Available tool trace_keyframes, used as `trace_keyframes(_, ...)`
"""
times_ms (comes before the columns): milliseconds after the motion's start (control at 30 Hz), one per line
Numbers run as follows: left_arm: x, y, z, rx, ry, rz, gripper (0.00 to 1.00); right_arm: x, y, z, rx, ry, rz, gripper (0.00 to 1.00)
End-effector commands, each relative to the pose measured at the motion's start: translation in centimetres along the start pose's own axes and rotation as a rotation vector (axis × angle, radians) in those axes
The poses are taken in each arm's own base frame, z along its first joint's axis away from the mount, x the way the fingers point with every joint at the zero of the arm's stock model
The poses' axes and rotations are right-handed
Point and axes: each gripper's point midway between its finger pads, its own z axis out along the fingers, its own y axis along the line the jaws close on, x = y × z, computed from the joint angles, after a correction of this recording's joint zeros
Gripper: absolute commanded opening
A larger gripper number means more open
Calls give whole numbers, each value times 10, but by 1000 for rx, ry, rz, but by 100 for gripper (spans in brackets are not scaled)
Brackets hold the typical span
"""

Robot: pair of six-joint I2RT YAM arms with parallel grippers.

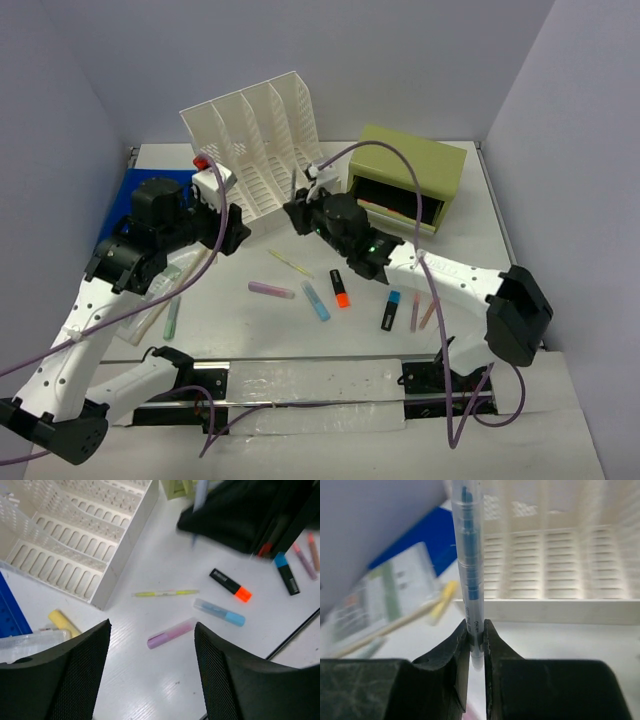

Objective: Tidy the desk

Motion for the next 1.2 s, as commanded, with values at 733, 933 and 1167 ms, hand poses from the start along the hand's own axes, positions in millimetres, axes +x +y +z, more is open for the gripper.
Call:
trace_keyframes(733, 80, 35, 32, -135, 154, 136, 78, 17, -285, -115, 945, 751, -820, 31)
trace_keyframes(933, 78, 32, 29, -120, 151, 135, 78, 23, -286, -120, 948, 789, -818, 52)
trace_keyframes(1167, 80, 34, 30, -128, 153, 141, 78, -6, -267, -130, 1003, 622, -660, 53)
